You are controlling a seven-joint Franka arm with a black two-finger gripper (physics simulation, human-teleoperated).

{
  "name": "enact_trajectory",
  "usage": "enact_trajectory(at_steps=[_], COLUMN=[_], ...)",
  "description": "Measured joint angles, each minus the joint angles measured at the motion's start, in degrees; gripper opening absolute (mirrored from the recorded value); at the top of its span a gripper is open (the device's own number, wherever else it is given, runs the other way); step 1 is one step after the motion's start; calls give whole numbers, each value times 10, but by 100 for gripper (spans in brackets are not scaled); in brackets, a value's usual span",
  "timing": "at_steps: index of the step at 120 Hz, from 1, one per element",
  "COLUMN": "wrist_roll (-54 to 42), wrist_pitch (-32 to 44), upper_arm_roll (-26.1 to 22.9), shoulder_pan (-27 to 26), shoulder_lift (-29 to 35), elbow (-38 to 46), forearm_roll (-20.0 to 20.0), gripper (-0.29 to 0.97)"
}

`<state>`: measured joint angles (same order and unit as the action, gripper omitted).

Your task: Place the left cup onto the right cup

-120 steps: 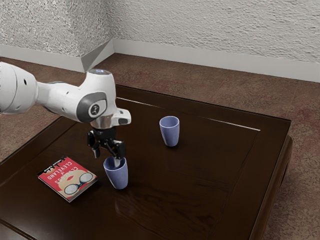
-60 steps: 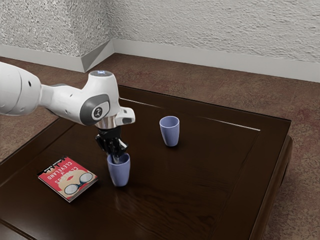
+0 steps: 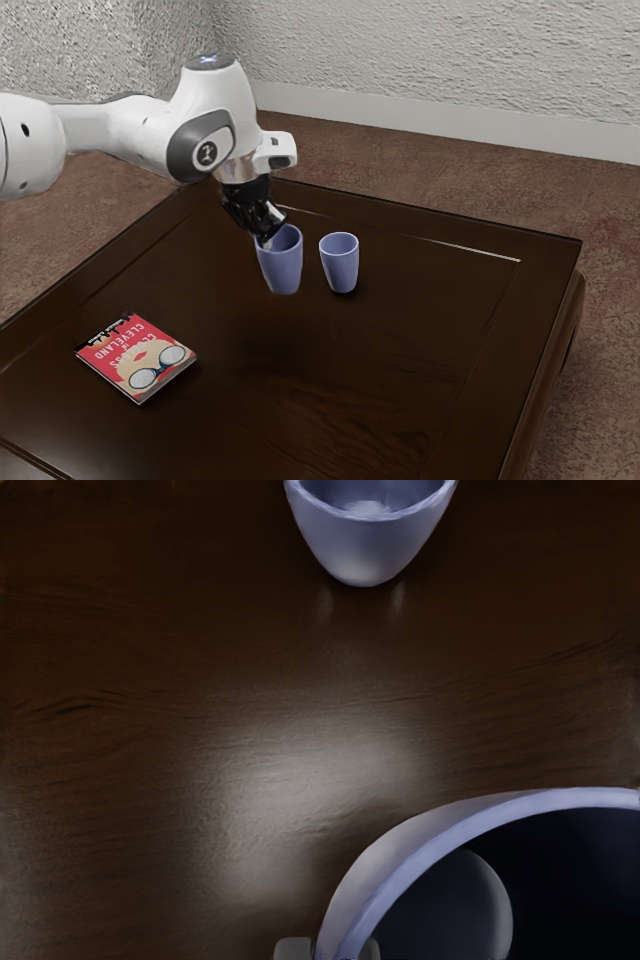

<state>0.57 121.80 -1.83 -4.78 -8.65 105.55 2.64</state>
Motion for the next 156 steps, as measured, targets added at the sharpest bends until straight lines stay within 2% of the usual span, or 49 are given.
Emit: enact_trajectory(at_steps=[19, 63, 85, 127, 146, 156], wrist_roll=[10, -16, -38, -61, -71, -75], wrist_pitch=[-50, -88, -87, -82, -82, -82], upper_arm_roll=[-20, -26, -35, -44, -48, -48], shoulder_pan=[-2, 30, 35, 39, 39, 39], shoulder_lift=[-59, -290, -330, -345, -344, -338], elbow=[-126, -414, -462, -459, -455, -453], forearm_roll=[9, 13, 13, 9, 0, -2], gripper=[-10, -11, -11, -11, 25, 39])
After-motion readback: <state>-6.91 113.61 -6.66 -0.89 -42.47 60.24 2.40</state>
